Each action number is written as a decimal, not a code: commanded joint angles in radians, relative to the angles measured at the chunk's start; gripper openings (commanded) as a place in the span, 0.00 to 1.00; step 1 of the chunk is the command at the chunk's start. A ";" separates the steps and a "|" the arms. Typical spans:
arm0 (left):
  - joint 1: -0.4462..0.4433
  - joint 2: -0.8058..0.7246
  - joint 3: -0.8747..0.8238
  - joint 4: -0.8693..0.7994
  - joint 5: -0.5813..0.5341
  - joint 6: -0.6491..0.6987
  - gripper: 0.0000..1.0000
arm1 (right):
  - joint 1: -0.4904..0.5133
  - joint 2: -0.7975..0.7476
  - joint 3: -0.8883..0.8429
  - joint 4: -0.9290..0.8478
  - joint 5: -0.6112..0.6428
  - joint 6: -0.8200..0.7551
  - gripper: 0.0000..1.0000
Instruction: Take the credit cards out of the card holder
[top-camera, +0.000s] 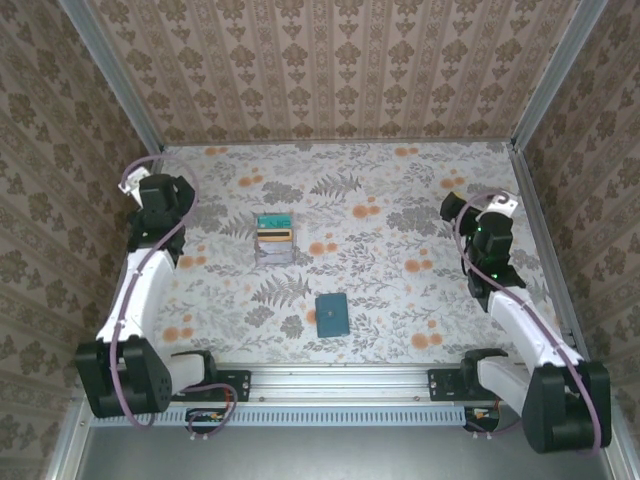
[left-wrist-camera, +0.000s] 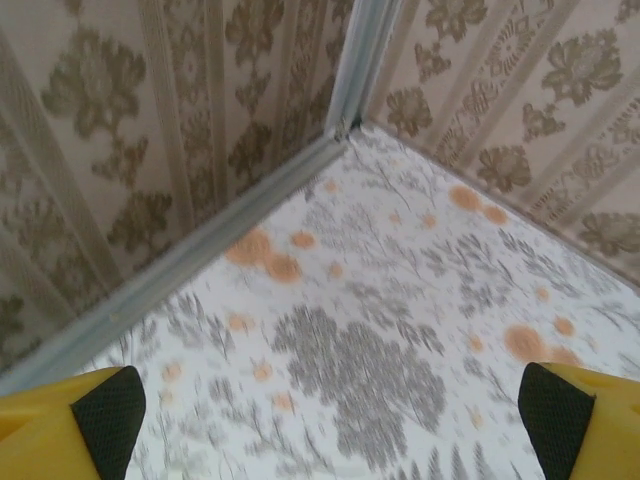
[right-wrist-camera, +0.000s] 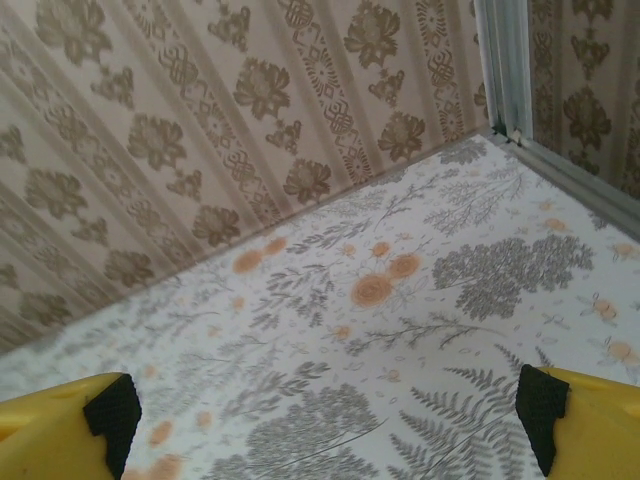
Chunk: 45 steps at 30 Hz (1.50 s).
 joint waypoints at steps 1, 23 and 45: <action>-0.037 -0.096 -0.091 -0.161 0.114 -0.145 1.00 | -0.003 -0.077 0.008 -0.147 -0.046 0.169 1.00; -1.084 0.130 0.035 -0.455 -0.189 -0.275 1.00 | 0.522 -0.257 -0.063 -0.476 -0.092 0.245 1.00; -1.306 0.422 0.101 -0.511 0.058 -0.421 0.51 | 0.880 -0.302 -0.085 -0.690 0.143 0.331 1.00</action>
